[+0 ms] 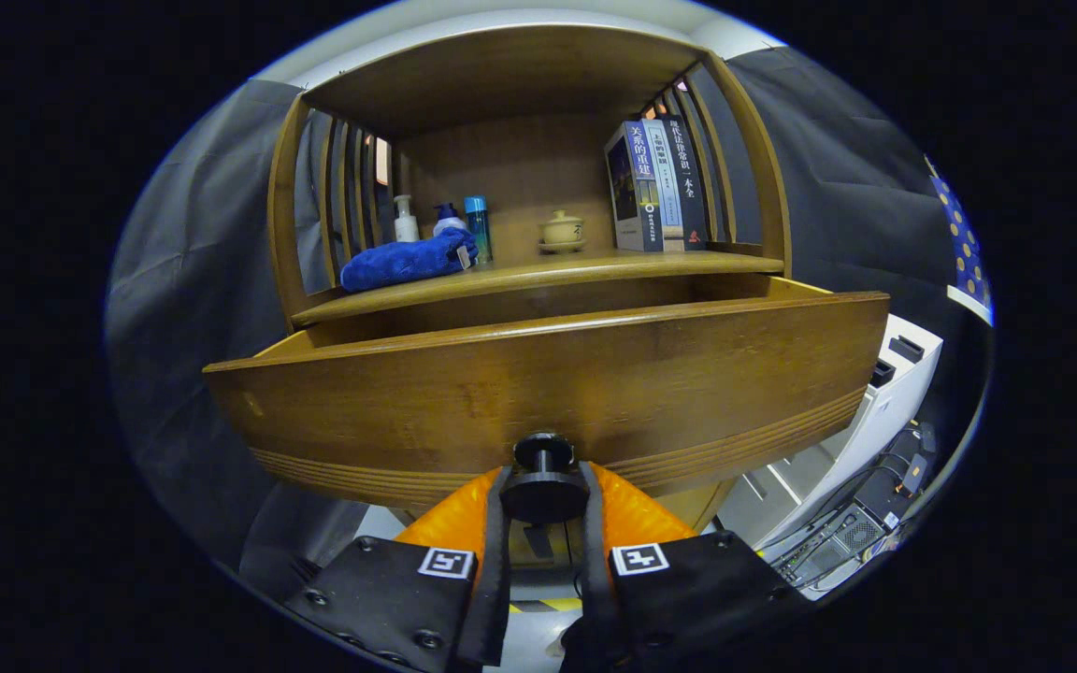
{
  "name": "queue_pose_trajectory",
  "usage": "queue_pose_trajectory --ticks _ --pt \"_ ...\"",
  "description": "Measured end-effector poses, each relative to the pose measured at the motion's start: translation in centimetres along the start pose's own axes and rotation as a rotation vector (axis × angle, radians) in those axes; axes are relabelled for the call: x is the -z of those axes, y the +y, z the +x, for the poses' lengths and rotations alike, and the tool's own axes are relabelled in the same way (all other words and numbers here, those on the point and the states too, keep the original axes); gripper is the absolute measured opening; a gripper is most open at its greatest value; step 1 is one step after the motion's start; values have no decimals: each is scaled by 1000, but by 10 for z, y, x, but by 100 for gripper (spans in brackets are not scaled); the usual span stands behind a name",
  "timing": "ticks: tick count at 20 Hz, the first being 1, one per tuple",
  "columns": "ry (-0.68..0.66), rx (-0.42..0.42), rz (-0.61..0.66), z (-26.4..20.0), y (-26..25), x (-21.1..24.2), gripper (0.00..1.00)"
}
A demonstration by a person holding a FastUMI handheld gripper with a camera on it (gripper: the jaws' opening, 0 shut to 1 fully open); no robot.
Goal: Pull open the drawer, take out the items inside it, and place them on the countertop above the cabinet.
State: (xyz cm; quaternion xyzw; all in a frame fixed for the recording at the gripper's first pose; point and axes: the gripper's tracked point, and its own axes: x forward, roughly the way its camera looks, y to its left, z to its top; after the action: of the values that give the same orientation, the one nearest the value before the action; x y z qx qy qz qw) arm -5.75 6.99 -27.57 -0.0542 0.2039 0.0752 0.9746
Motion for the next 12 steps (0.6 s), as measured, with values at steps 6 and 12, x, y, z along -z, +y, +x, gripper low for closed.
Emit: queue_pose_trajectory --ticks 6,12 --pt "18 1 -3 -2 1 1 40" --pt "15 -11 -25 -19 -1 8 31"
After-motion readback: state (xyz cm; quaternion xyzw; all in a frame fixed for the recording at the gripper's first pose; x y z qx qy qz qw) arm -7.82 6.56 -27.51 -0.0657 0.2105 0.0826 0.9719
